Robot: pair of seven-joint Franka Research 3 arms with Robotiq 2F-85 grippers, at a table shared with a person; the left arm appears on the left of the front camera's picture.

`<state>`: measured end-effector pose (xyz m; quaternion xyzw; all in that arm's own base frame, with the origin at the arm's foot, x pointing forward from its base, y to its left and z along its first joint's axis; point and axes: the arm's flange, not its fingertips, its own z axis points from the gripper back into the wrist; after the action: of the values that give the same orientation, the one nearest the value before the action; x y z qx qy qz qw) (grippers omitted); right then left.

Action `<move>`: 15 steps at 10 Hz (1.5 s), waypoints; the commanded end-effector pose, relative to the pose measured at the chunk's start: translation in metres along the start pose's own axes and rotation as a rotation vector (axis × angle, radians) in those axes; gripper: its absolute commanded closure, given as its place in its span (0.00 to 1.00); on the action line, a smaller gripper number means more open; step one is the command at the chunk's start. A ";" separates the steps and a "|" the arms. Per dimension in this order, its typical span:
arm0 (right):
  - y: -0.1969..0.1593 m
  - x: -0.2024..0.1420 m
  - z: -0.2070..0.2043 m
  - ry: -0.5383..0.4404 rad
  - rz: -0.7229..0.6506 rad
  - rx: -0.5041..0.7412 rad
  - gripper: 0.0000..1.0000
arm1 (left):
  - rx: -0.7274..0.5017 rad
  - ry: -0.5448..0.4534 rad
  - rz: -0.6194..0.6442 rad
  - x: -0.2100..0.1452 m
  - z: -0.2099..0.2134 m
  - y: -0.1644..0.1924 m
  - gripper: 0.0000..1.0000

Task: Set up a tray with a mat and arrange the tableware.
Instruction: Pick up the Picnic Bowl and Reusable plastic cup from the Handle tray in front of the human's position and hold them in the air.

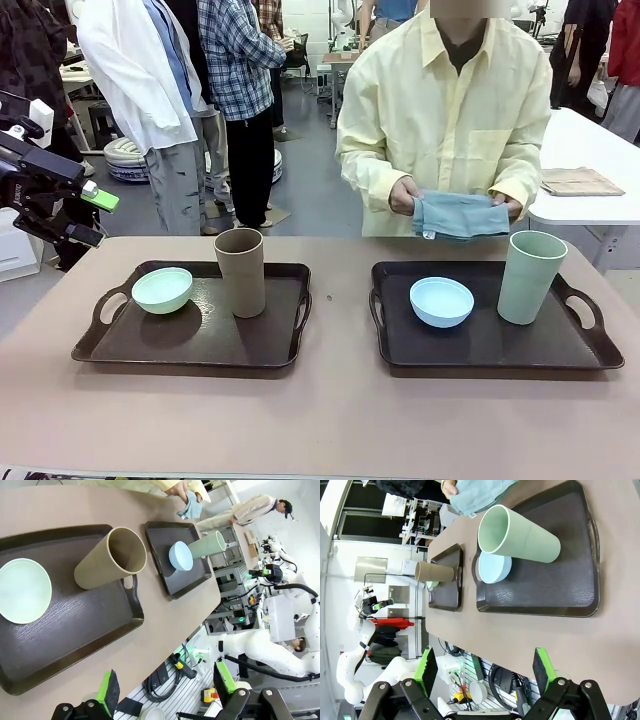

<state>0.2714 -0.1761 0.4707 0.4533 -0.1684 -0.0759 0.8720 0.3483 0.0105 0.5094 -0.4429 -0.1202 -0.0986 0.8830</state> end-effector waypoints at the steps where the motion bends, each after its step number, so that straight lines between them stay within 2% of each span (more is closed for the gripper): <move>1: 0.000 0.003 0.000 -0.008 0.015 0.025 0.00 | -0.023 -0.006 -0.013 0.000 0.001 0.002 0.00; 7: 0.000 0.000 -0.001 0.002 0.001 -0.001 0.00 | 0.000 0.000 0.000 0.000 0.000 0.000 0.00; 8: 0.005 0.016 0.006 0.011 0.143 0.002 0.00 | 0.035 0.025 -0.055 0.010 0.000 -0.028 0.00; 9: 0.011 0.031 0.008 0.036 0.226 -0.006 0.00 | 0.087 0.043 -0.091 0.021 -0.001 -0.057 0.00; 10: 0.011 0.047 0.009 0.129 0.368 -0.063 0.00 | 0.146 0.066 -0.115 0.032 -0.005 -0.085 0.00; 12: 0.007 0.084 0.011 0.190 0.624 -0.026 0.00 | 0.262 0.112 -0.155 0.050 -0.029 -0.141 0.00; 13: 0.009 0.098 0.005 0.167 0.700 -0.010 0.00 | 0.303 0.145 -0.159 0.061 -0.048 -0.161 0.00; 15: 0.022 0.111 -0.028 0.233 0.805 -0.038 0.00 | 0.404 0.215 -0.163 0.073 -0.097 -0.196 0.00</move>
<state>0.3748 -0.1808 0.5027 0.3378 -0.2263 0.3012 0.8625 0.3583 -0.1746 0.6254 -0.2652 -0.0940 -0.1972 0.9391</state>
